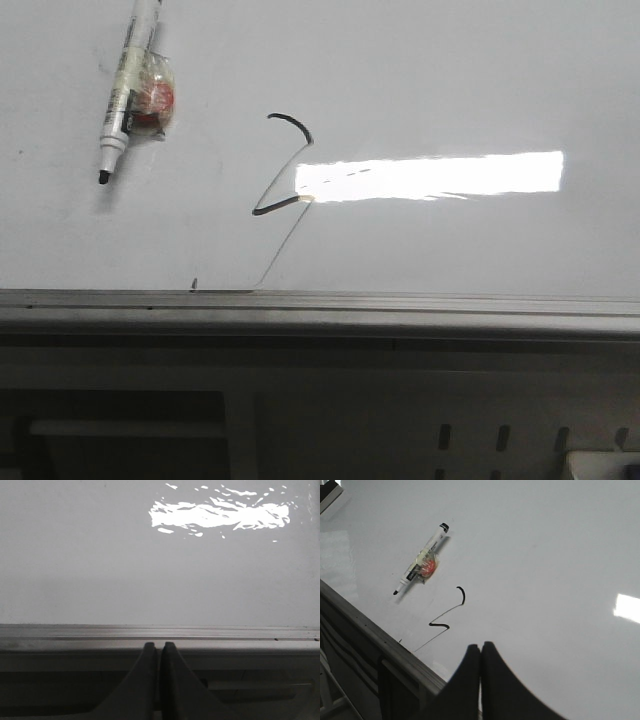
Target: Write number 3 on whiteboard
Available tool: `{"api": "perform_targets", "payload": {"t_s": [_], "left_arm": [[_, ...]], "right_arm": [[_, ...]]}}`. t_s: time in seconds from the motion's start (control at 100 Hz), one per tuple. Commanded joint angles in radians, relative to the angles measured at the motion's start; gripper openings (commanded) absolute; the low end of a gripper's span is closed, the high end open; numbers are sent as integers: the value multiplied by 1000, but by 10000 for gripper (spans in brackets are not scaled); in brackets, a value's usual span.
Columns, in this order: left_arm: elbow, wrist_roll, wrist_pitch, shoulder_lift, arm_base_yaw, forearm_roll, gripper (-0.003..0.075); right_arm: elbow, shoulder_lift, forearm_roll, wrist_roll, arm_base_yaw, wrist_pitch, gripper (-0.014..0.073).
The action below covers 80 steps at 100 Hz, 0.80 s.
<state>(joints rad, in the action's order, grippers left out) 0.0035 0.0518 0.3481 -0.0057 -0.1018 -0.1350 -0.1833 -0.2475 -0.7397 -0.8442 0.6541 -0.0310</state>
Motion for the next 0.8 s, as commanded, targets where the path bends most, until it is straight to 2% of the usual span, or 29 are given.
{"api": "perform_targets", "payload": {"t_s": [0.0,0.62,0.74,0.79], "left_arm": [[35,-13,-35,-19,0,-4,-20],[35,-13,-36,-19,0,-4,-20],[35,-13,-36,-19,0,-4,-20],[35,-13,-36,-19,0,-4,-20]], "right_arm": [[-26,-7,-3,-3,-5,67,-64],[-21,-5,-1,-3,-5,63,-64],[21,-5,126,23,-23,177,-64],[57,-5,218,174,-52,236,-65]]}}
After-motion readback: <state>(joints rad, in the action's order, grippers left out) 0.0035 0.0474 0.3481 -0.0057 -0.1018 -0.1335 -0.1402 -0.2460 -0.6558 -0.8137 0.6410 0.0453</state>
